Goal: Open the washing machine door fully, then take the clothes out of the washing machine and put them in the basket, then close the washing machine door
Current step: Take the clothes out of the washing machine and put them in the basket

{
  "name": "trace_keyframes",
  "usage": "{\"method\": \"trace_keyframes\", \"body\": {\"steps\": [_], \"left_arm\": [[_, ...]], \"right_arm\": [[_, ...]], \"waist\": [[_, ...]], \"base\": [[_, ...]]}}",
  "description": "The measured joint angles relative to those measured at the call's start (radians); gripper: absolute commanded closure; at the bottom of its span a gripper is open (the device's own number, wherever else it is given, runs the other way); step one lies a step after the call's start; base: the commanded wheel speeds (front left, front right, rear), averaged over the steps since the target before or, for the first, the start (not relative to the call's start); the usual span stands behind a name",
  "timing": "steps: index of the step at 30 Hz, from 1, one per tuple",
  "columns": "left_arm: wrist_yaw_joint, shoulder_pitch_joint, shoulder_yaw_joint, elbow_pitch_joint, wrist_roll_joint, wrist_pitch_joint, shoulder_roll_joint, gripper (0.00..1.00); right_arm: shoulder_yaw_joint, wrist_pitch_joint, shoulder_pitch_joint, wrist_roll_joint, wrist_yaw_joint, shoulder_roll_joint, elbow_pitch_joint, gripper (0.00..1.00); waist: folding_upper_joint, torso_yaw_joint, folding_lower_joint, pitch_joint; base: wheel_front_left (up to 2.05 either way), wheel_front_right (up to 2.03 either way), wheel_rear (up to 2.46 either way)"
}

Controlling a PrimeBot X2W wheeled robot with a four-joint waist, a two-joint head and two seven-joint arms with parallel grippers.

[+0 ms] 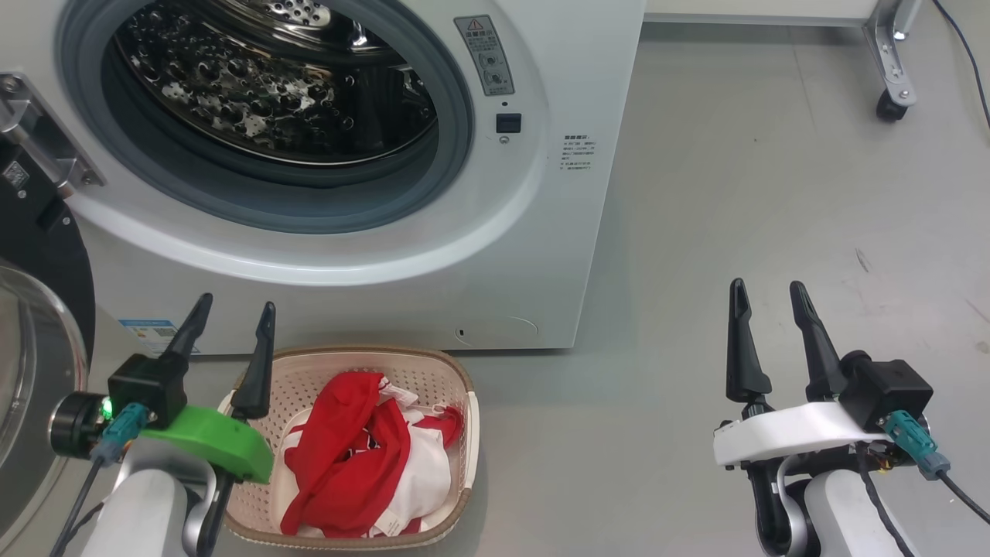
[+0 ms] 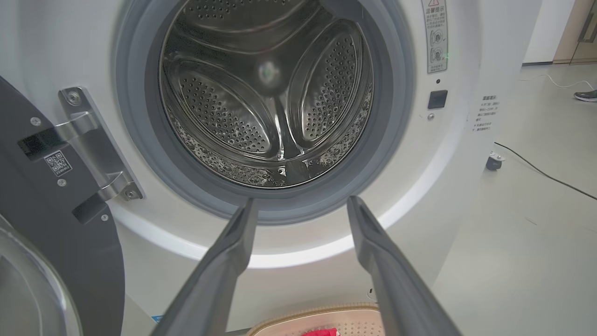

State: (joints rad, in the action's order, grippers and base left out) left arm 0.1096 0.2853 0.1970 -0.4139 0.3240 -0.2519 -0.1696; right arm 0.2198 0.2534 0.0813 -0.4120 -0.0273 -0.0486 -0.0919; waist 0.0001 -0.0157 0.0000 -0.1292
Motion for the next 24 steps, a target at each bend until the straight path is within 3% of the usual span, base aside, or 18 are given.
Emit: {"method": "trace_keyframes", "body": {"steps": [24], "left_arm": [[-0.018, -0.126, -0.055, 0.165, -0.037, 0.000, 0.027, 0.00]], "right_arm": [[-0.014, 0.000, -0.028, 0.010, 0.029, 0.001, 0.006, 0.00]], "waist": [[-0.0001, 0.008, 0.0000, 0.016]], "base": [[0.00, 0.00, 0.00]]}}
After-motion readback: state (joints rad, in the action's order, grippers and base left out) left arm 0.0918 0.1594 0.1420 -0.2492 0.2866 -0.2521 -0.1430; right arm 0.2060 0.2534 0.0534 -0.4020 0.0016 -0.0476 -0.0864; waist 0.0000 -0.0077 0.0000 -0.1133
